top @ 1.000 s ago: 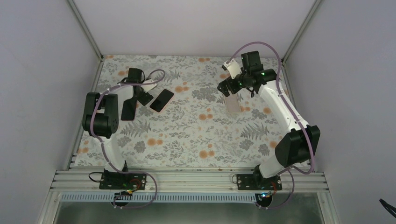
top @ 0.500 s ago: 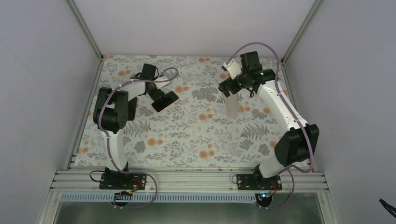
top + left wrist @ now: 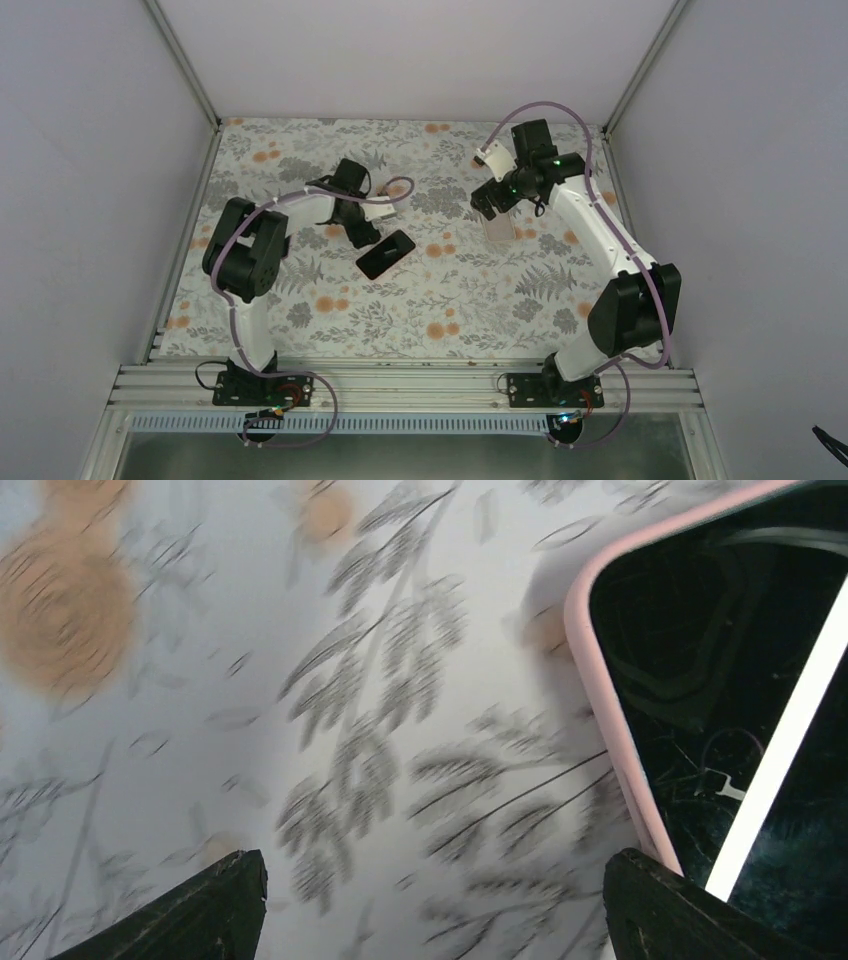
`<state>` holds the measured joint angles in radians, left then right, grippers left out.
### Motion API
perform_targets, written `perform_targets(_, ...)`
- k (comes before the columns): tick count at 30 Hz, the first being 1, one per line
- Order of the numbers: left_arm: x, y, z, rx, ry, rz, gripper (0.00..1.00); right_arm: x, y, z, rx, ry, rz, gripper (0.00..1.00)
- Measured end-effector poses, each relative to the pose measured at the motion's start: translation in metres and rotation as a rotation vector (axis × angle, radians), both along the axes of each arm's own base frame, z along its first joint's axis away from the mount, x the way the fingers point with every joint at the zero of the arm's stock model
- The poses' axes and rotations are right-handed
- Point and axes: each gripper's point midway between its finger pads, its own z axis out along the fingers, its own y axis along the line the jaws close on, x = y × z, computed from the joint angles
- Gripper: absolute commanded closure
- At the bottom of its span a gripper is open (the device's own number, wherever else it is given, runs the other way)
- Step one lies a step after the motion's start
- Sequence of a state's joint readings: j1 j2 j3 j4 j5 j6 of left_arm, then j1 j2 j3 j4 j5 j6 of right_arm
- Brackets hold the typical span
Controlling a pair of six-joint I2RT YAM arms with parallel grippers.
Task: Take the phone out of the phone case
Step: Move the phone to the center of the board, then pick up the phone at the center of the board.
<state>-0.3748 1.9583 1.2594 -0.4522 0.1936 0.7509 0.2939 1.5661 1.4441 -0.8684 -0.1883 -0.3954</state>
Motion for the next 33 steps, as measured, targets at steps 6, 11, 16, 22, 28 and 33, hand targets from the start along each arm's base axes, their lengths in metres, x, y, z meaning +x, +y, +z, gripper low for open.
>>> perform_targets(6,-0.023,-0.038,-0.001,-0.029,0.012,-0.084,0.16,-0.008,-0.002,-0.001,-0.014,0.012,0.021,0.0)
perform_targets(11,-0.039,-0.061,-0.002,-0.054,0.044,-0.141,0.16,-0.02,-0.006,-0.003,-0.03,0.012,0.033,0.0)
perform_targets(16,-0.052,-0.061,-0.003,-0.055,0.064,-0.155,0.13,-0.035,-0.014,-0.005,-0.064,0.004,0.062,0.0)
perform_targets(22,-0.055,-0.033,0.053,-0.057,-0.013,-0.108,0.03,-0.064,-0.009,-0.031,-0.1,0.043,0.168,0.0)
perform_targets(28,-0.019,0.014,0.18,-0.118,-0.318,0.036,0.0,-0.126,0.047,-0.099,-0.192,0.12,0.492,0.0)
perform_targets(33,-0.004,0.077,0.224,-0.088,-0.443,0.214,0.0,-0.144,0.085,-0.107,-0.169,0.089,0.726,0.0)
